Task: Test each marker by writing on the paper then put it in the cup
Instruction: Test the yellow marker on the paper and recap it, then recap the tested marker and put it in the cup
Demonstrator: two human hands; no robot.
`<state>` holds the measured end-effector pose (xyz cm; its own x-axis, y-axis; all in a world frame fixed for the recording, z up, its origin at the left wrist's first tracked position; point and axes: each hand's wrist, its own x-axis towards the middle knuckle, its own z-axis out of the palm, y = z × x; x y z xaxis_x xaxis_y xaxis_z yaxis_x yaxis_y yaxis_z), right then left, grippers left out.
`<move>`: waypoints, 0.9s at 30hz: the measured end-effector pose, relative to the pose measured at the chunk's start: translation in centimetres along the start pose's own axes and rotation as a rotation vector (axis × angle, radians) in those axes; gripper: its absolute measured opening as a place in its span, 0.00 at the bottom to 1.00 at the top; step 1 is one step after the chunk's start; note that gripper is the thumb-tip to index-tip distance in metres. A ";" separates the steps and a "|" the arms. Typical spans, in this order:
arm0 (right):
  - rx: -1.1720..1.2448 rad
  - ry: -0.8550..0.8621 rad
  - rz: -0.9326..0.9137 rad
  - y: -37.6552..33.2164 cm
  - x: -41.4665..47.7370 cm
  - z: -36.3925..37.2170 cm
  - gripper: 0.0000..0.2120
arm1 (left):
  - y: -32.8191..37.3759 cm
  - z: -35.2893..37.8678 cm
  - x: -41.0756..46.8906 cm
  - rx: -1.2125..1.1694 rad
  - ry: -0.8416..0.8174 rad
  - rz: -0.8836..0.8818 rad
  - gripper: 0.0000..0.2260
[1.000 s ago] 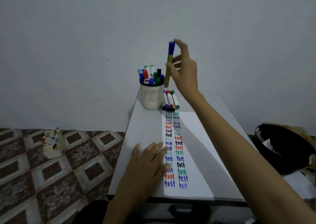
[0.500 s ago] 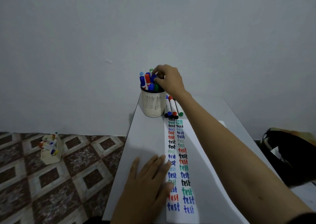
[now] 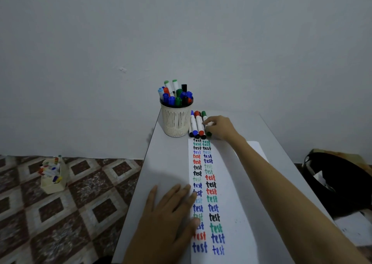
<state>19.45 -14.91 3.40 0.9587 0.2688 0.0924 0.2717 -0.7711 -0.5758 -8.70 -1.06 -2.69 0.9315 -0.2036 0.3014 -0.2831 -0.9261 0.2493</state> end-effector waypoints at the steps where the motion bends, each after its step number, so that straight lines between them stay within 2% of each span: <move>1: 0.003 0.032 0.006 0.2 -0.1 0.3 0.11 | 0.0 -0.1 -0.1 -0.008 0.003 0.004 0.24; 5: 0.023 0.109 0.028 0.7 -0.3 0.7 0.08 | 0.0 -0.4 -0.2 -0.082 0.038 0.020 0.25; 7: 0.122 0.238 0.042 1.1 -0.7 0.5 0.07 | 0.1 -0.5 -0.3 -0.118 0.040 0.030 0.26; 10: 0.433 0.460 0.049 1.6 -2.0 -0.7 0.05 | 0.0 -0.5 -0.4 -0.172 0.045 0.029 0.26; 13: 0.843 0.517 0.057 1.5 -4.1 -2.7 0.05 | 0.2 -0.8 -0.4 -0.198 0.030 -0.006 0.28; 16: 1.064 0.446 0.000 1.1 -6.5 -4.5 0.05 | 0.2 -1.1 -0.1 -0.225 0.017 -0.040 0.29; 20: 1.065 0.330 -0.055 0.1 -10.5 -5.4 0.11 | 1.0 -2.1 1.2 -0.387 0.069 -0.085 0.25; 23: 1.080 0.149 -0.104 -1.2 -13.8 -5.0 0.15 | 3.1 -3.5 3.4 -0.560 0.168 -0.128 0.26; 25: 1.070 0.045 -0.137 -2.0 -15.8 -4.5 0.19 | 4.4 -3.9 5.2 -0.607 0.232 -0.143 0.23; 27: 1.073 -0.013 -0.165 -2.6 -17.3 -3.9 0.16 | 5.5 -3.8 6.8 -0.617 0.259 -0.135 0.15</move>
<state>2.50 -19.81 6.47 0.9145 0.3336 0.2289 0.1765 0.1802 -0.9677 -4.80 -6.28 4.20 0.9049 0.0543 0.4221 -0.3183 -0.5718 0.7561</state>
